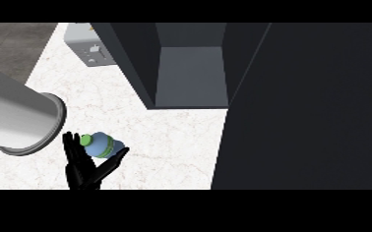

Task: Pick up the bottled water, place it into the cabinet and close the cabinet

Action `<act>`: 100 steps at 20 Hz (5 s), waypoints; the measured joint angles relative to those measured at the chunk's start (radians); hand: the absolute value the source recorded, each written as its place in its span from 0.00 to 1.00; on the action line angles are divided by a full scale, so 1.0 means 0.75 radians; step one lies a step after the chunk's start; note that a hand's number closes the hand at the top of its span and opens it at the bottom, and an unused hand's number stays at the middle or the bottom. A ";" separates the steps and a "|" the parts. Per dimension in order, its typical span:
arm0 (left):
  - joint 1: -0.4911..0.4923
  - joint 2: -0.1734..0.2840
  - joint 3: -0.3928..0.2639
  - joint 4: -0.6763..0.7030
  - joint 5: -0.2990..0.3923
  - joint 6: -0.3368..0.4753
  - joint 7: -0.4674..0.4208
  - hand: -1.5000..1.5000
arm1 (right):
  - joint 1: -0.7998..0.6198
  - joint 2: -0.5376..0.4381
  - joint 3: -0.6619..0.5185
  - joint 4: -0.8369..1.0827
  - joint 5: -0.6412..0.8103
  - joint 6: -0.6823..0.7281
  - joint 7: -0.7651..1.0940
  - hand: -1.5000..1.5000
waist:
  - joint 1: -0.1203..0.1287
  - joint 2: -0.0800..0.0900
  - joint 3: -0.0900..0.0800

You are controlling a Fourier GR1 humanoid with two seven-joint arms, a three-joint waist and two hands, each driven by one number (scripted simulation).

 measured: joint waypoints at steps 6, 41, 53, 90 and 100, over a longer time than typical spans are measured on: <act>-0.087 -0.020 -0.008 0.097 0.042 -0.076 -0.024 1.00 | 0.054 -0.027 -0.037 -0.004 -0.005 0.020 -0.036 0.00 | -0.004 0.000 0.000; -0.563 -0.019 -0.452 0.115 -0.129 -0.400 0.263 1.00 | 0.293 -0.080 -0.694 0.066 -0.223 0.340 -0.345 0.00 | -0.017 -0.003 0.003; -0.845 -0.026 -0.691 0.057 0.120 -0.066 0.416 1.00 | 0.271 -0.098 -0.985 0.205 -0.521 0.517 -0.399 0.00 | -0.038 0.002 0.001; -1.418 -0.026 -0.781 0.915 0.497 0.221 0.297 1.00 | 0.214 -0.251 -1.318 0.425 -1.048 0.801 -0.406 0.00 | -0.143 0.059 -0.001; -1.447 -0.015 -0.667 0.998 0.569 0.126 0.220 1.00 | 0.209 -0.243 -1.327 0.434 -1.053 0.814 -0.414 0.00 | -0.157 0.070 -0.002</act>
